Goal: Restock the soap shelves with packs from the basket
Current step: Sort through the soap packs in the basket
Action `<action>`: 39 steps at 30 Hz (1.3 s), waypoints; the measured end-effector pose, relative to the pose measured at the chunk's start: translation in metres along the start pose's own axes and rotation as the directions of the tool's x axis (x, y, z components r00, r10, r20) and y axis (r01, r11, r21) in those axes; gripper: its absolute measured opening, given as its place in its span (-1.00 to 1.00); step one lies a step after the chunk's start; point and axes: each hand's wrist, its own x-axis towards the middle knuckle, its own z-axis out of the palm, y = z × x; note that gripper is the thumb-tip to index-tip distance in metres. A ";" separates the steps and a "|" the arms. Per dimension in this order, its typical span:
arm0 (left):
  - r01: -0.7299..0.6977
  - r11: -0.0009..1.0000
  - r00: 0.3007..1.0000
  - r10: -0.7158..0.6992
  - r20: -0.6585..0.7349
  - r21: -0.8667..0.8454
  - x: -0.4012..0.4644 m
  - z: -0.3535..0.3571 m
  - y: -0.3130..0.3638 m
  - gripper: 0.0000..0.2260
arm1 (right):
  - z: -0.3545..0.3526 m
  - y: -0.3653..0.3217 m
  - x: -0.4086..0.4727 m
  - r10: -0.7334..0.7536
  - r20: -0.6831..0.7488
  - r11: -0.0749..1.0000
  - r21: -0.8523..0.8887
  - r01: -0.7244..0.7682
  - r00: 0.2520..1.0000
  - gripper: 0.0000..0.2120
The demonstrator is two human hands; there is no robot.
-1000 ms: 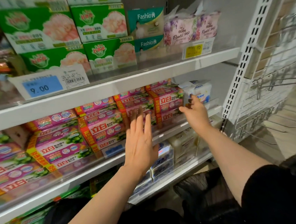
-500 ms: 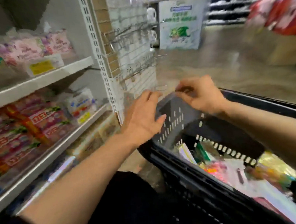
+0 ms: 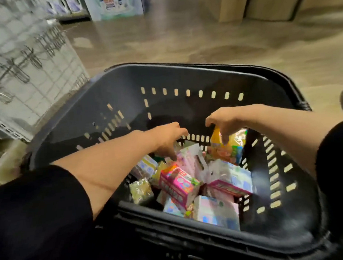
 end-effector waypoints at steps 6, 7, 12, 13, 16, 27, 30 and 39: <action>-0.019 0.994 0.999 0.014 -0.050 -0.109 0.051 0.035 0.009 -0.37 | 0.028 0.025 0.020 0.193 0.130 0.976 0.077 -0.204 0.972 -0.27; -0.004 0.991 0.999 -0.001 -0.036 -0.136 0.054 0.045 0.004 -0.39 | 0.033 0.025 0.021 0.218 0.140 0.966 0.112 -0.234 0.966 -0.25; 0.086 0.963 0.995 -0.068 0.078 -0.254 0.060 0.079 -0.015 -0.58 | 0.045 0.016 0.024 0.230 -0.009 0.973 0.027 -0.230 0.973 -0.22; 0.110 0.954 0.992 -0.086 0.094 -0.280 0.061 0.083 -0.014 -0.59 | 0.045 0.015 0.024 0.231 -0.009 0.973 0.031 -0.230 0.973 -0.21; 0.171 0.935 0.984 -0.149 0.092 -0.311 0.063 0.090 -0.008 -0.56 | 0.043 0.009 0.023 0.224 -0.010 0.973 0.050 -0.224 0.974 -0.13; 0.200 0.866 0.970 -0.242 -0.034 -0.458 0.060 0.080 -0.005 -0.97 | 0.025 0.005 0.018 0.227 -0.023 0.966 0.129 -0.223 0.974 -0.35; 0.192 0.877 0.962 -0.256 -0.090 -0.441 0.056 0.077 -0.006 -0.95 | 0.010 0.005 0.017 0.233 -0.061 0.958 0.185 -0.219 0.971 -0.39; 0.142 0.824 0.979 -0.201 -0.047 -0.549 0.059 0.076 0.002 -0.59 | -0.013 0.010 0.014 0.184 -0.087 0.942 0.300 -0.150 0.979 -0.41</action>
